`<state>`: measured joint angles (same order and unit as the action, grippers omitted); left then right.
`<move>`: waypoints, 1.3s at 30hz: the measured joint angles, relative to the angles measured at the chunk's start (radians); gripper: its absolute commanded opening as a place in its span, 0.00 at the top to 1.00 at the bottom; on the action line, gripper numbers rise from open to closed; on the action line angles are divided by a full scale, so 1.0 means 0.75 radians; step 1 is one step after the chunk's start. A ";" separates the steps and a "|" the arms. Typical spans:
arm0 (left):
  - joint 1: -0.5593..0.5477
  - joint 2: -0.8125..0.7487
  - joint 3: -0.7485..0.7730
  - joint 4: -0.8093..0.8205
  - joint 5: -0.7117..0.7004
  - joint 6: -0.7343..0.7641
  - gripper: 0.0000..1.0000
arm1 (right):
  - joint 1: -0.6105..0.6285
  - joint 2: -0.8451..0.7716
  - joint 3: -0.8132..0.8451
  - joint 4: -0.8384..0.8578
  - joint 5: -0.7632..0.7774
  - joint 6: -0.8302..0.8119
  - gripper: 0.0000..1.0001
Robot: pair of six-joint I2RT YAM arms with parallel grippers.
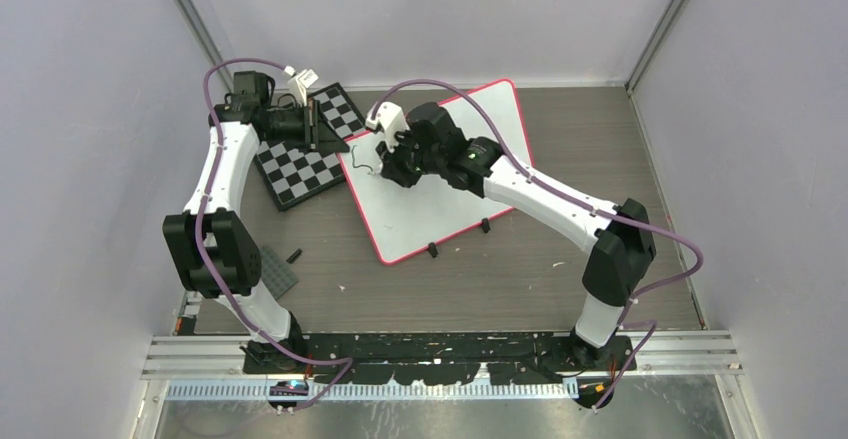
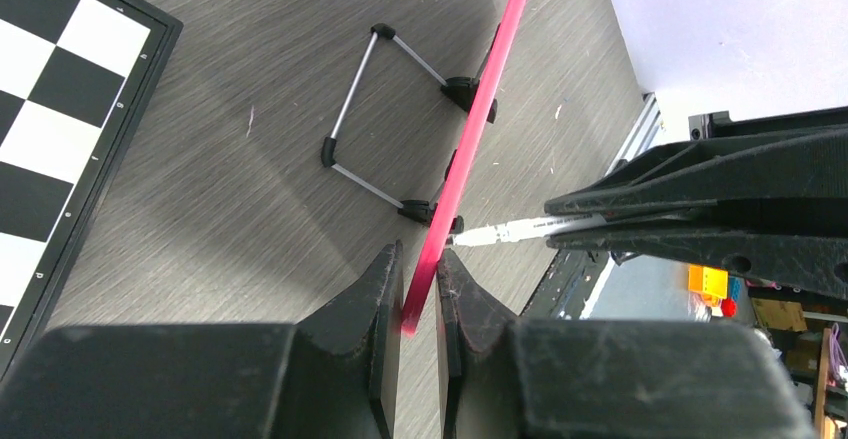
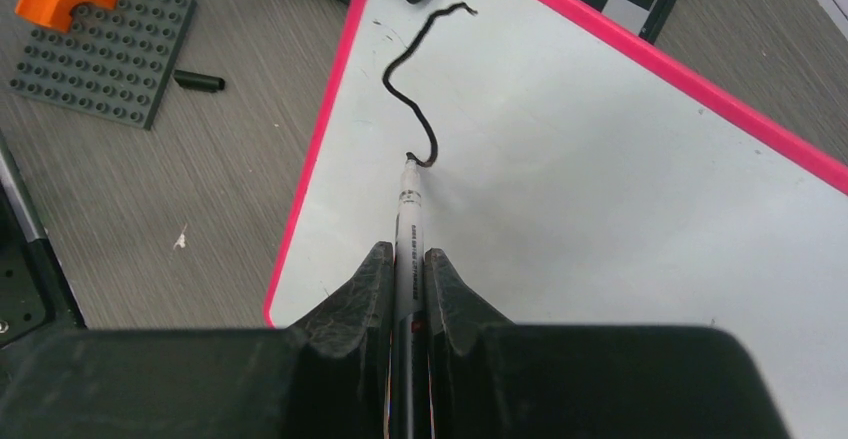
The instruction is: Write a sentence on the whiteboard
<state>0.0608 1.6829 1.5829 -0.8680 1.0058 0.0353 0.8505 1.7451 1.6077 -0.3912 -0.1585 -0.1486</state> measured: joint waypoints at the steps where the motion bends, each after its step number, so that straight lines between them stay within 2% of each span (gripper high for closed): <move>1: 0.000 0.000 0.001 0.000 -0.001 0.001 1.00 | 0.005 0.009 0.011 -0.001 -0.003 0.001 1.00; 12: -0.003 0.016 0.029 -0.050 0.023 0.084 1.00 | 0.026 0.063 0.081 -0.009 -0.070 0.020 1.00; 27: -0.032 0.238 0.337 -0.342 0.056 0.379 1.00 | -0.149 -0.094 0.049 0.013 -0.192 0.094 1.00; 33: -0.041 0.259 0.367 -0.352 0.051 0.383 0.81 | -0.151 -0.085 0.048 -0.003 -0.169 0.051 1.00; 39: -0.047 0.259 0.368 -0.352 0.020 0.368 0.83 | -0.148 -0.023 0.061 -0.011 -0.154 0.023 1.00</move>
<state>0.0257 1.8774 1.8587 -1.1320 1.0210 0.3111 0.7395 1.7275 1.6535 -0.3992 -0.2737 -0.1314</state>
